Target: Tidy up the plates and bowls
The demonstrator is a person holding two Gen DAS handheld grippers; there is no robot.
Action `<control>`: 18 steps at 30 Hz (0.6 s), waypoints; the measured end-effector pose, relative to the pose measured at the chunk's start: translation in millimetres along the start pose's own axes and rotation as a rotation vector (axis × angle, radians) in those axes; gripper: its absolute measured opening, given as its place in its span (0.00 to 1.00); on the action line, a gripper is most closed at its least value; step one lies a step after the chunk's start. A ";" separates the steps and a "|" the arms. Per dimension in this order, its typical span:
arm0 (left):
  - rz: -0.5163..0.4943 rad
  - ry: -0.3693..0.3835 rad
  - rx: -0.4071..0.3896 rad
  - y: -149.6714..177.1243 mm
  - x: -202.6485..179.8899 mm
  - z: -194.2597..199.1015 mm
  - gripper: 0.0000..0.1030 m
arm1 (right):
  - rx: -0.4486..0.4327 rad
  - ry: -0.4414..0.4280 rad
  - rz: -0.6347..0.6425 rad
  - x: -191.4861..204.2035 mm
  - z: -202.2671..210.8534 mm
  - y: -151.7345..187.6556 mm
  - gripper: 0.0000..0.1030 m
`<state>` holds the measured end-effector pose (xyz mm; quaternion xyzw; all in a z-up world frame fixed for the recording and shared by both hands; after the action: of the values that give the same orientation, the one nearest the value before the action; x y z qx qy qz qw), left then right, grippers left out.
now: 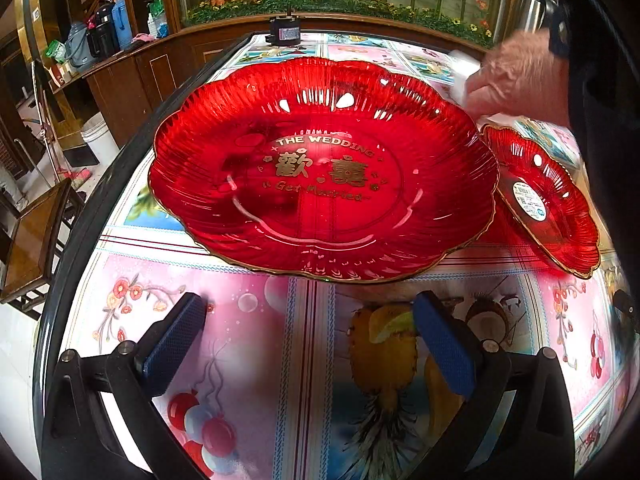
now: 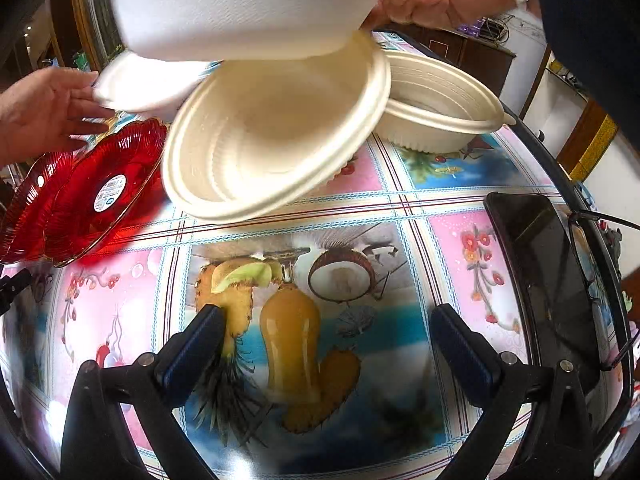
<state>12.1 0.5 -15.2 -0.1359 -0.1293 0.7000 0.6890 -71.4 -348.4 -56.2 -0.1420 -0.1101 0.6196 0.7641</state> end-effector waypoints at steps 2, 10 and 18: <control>0.000 0.000 0.000 -0.1 0.1 0.1 1.00 | 0.000 0.000 0.000 0.1 -0.1 -0.3 1.00; 0.000 0.000 0.000 0.0 0.1 0.0 1.00 | 0.000 0.000 0.000 -0.8 1.4 -1.6 1.00; 0.000 0.000 0.000 -0.1 0.0 0.0 1.00 | 0.000 0.000 0.000 -1.6 1.8 -1.4 1.00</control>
<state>12.1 0.5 -15.2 -0.1360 -0.1293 0.7001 0.6890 -71.1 -350.1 -54.0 -0.1418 -0.1101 0.6197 0.7640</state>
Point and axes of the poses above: each gripper's, at about its wrist camera, not at the fingertips, and z roughly against the way its jaws point, x to its left, y to its underside, the point moved 2 cm from there along -z, roughly the way its jaws point, and after that the axes turned 14 degrees about x, right-handed, at the moved point
